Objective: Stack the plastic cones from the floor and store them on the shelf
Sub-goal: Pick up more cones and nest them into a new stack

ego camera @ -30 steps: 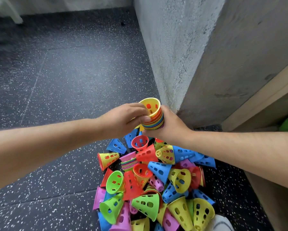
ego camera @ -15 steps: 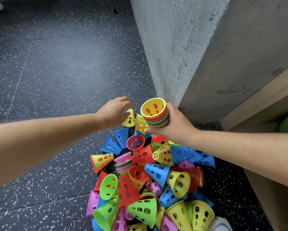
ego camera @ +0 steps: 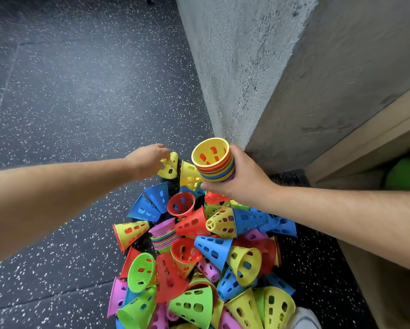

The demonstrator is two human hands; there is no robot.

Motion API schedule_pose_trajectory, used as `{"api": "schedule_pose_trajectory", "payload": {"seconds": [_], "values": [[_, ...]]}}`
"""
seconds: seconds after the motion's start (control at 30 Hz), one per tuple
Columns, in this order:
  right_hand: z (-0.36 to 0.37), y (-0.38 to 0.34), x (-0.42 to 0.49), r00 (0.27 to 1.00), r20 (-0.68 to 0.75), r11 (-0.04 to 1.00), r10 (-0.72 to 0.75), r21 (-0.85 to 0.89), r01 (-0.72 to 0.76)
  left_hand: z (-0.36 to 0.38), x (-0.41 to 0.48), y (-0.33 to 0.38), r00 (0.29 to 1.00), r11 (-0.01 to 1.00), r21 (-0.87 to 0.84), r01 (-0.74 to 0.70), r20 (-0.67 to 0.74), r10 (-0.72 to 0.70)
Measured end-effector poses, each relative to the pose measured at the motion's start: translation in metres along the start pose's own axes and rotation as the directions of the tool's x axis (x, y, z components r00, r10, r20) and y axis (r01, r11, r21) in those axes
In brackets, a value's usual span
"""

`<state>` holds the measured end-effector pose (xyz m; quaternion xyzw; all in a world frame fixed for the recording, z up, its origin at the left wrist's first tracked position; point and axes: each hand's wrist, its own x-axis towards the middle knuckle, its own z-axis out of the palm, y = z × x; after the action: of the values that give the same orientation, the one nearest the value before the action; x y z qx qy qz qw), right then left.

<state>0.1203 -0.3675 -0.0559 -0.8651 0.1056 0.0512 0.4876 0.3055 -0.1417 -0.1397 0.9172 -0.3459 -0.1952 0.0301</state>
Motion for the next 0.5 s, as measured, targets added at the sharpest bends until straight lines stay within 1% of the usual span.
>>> {"api": "schedule_pose_trajectory", "payload": {"seconds": [0.07, 0.13, 0.27, 0.4, 0.43, 0.5], "values": [[0.0, 0.001, -0.001, 1.0, -0.001, 1.0, -0.004, -0.006, 0.004, -0.005, -0.005, -0.005, 0.998, 1.0, -0.014, -0.002, -0.062, 0.001], [0.0, 0.001, -0.001, 1.0, -0.004, 1.0, -0.01, -0.004, 0.01, -0.016, -0.012, -0.007, 0.988, 0.998, -0.058, -0.008, -0.153, -0.001], [0.0, -0.003, -0.004, 1.0, 0.0, 1.0, -0.01, 0.0, 0.01, -0.055, -0.035, 0.002, 0.919, 0.981, -0.171, -0.09, -0.393, 0.016], [0.002, -0.012, -0.009, 1.0, -0.001, 0.999, -0.03, -0.02, 0.03, -0.101, -0.068, 0.025, 0.824, 0.919, -0.372, -0.133, -0.557, -0.107], [0.002, -0.015, -0.01, 0.999, -0.004, 0.999, -0.038, -0.028, 0.038, -0.112, -0.077, 0.031, 0.802, 0.893, -0.425, -0.149, -0.58, -0.141], [0.003, -0.022, -0.016, 0.999, -0.011, 0.998, -0.048, -0.034, 0.047, -0.129, -0.095, 0.044, 0.783, 0.816, -0.542, -0.201, -0.589, -0.199]]}}
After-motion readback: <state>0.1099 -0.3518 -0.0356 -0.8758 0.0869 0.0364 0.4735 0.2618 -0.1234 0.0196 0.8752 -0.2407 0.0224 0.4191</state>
